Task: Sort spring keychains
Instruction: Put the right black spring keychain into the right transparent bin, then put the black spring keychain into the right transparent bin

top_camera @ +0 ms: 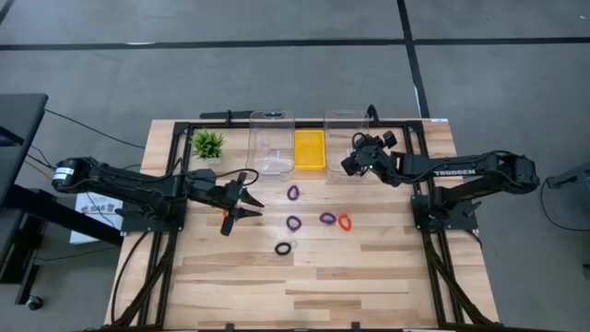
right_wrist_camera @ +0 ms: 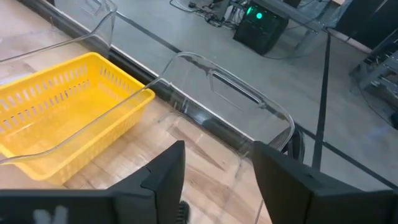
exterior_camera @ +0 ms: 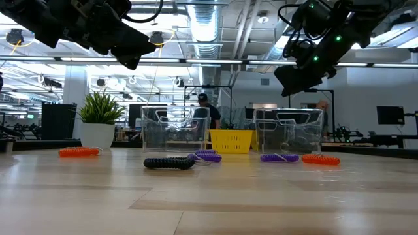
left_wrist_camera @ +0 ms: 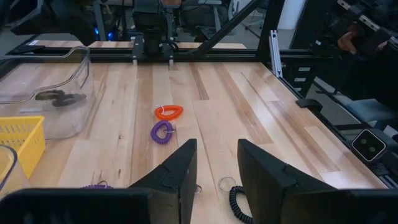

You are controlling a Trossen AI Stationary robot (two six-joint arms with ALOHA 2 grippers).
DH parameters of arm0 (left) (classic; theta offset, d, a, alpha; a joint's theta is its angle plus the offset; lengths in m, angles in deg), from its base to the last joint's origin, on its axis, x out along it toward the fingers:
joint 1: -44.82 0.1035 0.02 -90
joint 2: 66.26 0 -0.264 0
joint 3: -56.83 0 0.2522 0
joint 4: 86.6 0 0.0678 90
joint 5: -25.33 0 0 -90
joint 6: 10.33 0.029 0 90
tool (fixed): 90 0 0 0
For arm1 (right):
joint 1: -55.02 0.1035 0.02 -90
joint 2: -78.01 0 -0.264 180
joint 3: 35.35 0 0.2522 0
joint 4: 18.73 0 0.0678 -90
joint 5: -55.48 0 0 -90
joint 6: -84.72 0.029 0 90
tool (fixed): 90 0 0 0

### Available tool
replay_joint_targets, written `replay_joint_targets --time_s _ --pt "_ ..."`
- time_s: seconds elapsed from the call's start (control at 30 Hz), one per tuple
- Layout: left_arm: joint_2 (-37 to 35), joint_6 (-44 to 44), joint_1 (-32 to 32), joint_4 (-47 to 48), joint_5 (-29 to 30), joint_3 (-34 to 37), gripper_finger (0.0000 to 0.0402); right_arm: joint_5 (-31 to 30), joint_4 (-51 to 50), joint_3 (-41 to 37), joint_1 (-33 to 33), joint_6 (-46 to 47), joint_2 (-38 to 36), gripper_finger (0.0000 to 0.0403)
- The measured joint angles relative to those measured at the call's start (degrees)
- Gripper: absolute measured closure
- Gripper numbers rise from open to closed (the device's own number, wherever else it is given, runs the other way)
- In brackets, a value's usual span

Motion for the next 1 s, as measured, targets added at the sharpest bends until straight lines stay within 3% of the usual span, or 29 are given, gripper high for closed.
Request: replay_joint_targets --time_s 0.27,0.57,1.0 --pt "0.0 0.0 0.0 0.0 0.0 0.0 0.0289 0.0 0.0 0.0 0.0 0.0 0.0 0.019" --pt "0.0 0.0 0.0 0.0 0.0 0.0 0.0289 -0.2 0.7 0.0 1.4 -1.1 0.0 0.0186" --pt "0.0 0.0 0.0 0.0 0.0 0.0 0.0289 0.4 5.2 0.0 17.4 -7.1 0.0 0.0186"
